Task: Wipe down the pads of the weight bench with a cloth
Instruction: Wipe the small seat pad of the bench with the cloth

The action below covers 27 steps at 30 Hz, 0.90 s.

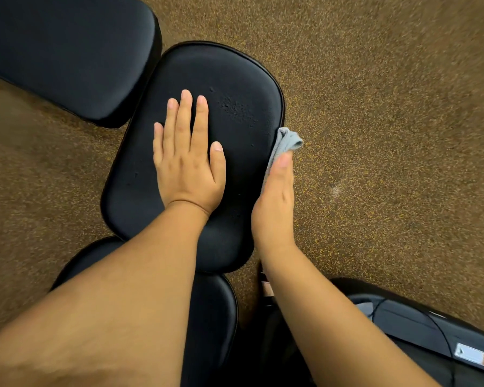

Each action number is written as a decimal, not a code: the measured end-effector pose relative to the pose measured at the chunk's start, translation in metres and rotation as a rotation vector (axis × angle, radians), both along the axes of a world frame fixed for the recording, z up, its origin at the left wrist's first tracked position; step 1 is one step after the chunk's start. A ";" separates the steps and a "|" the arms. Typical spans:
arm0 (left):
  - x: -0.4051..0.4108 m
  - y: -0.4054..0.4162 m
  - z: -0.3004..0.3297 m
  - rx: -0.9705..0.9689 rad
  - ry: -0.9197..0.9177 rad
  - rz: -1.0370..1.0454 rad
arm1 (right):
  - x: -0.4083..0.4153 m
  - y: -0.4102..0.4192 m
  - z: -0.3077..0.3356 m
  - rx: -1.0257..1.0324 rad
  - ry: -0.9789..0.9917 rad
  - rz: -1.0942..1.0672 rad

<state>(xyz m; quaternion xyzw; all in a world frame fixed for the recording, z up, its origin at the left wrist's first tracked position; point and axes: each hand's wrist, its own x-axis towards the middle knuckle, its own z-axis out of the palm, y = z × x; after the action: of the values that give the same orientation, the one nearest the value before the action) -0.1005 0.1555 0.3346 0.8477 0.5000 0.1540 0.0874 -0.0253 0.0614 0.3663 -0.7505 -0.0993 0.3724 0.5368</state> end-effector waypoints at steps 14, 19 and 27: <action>0.000 0.001 0.000 -0.010 -0.002 0.001 | 0.003 -0.009 -0.017 -0.072 -0.525 0.339; -0.001 0.002 -0.001 -0.013 0.002 0.000 | 0.035 0.023 -0.001 -0.049 -0.582 0.408; 0.001 0.002 0.001 -0.006 0.002 -0.003 | 0.003 -0.049 -0.021 -0.025 -0.732 0.583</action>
<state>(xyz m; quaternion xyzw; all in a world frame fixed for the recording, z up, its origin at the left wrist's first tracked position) -0.0998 0.1573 0.3359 0.8483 0.4994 0.1514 0.0894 -0.0225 0.0128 0.3457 -0.7797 -0.4844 0.2195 0.3305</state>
